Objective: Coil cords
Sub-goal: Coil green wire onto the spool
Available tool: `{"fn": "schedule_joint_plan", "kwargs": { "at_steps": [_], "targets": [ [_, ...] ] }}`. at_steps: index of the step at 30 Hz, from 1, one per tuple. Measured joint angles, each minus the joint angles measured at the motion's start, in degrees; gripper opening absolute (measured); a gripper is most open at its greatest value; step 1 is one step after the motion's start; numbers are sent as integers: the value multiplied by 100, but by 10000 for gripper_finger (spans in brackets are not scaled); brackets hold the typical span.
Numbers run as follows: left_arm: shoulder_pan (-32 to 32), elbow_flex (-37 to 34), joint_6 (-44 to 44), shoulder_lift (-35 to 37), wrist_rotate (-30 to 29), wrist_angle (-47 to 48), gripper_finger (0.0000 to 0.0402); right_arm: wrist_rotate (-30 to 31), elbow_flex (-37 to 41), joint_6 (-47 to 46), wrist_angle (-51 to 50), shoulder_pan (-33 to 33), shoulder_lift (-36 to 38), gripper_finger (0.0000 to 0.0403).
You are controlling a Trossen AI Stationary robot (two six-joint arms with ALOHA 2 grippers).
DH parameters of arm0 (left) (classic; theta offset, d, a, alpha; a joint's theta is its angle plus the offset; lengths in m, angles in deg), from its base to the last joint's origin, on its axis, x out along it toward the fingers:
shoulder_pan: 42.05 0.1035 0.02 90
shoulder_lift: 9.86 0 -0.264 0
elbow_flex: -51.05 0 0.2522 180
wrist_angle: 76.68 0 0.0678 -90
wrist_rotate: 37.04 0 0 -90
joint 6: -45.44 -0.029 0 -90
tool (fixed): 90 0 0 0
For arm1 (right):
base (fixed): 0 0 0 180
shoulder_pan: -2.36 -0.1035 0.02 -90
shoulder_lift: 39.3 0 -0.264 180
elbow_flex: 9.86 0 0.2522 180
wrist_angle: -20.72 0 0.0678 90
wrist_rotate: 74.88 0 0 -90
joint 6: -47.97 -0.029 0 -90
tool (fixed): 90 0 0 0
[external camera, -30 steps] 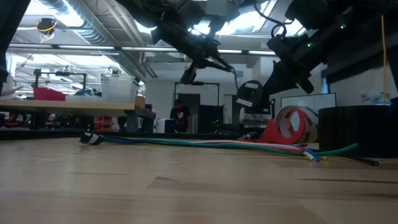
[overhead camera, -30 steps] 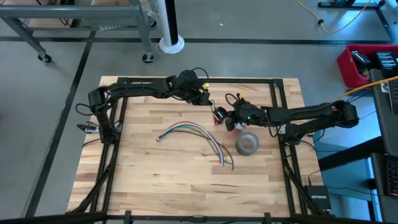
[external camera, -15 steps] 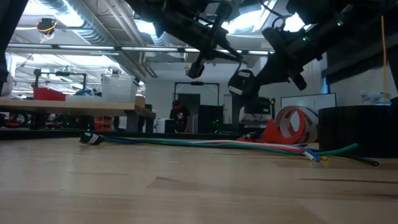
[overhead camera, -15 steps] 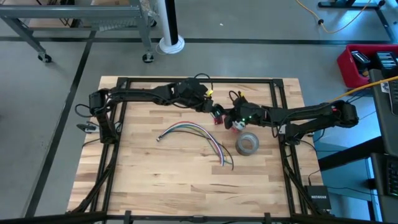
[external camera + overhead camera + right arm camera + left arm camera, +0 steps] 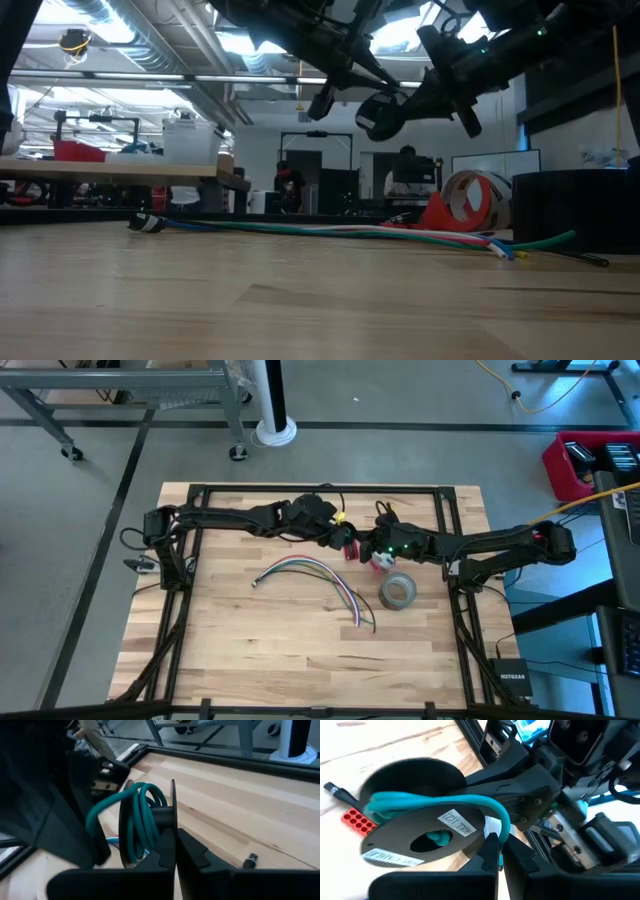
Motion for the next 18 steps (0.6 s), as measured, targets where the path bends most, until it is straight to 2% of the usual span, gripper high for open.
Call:
{"fn": "schedule_joint_plan", "kwargs": {
  "at_steps": [9, 18],
  "targets": [
    [-245, 0, -468, -2, -540, -132, 0, 4, -527, -81, 58, 0, -290, 1],
    [-454, 0, -1978, -2, -1024, 157, 1, -6, -671, -96, 17, 0, -389, 1]
  ]
}}
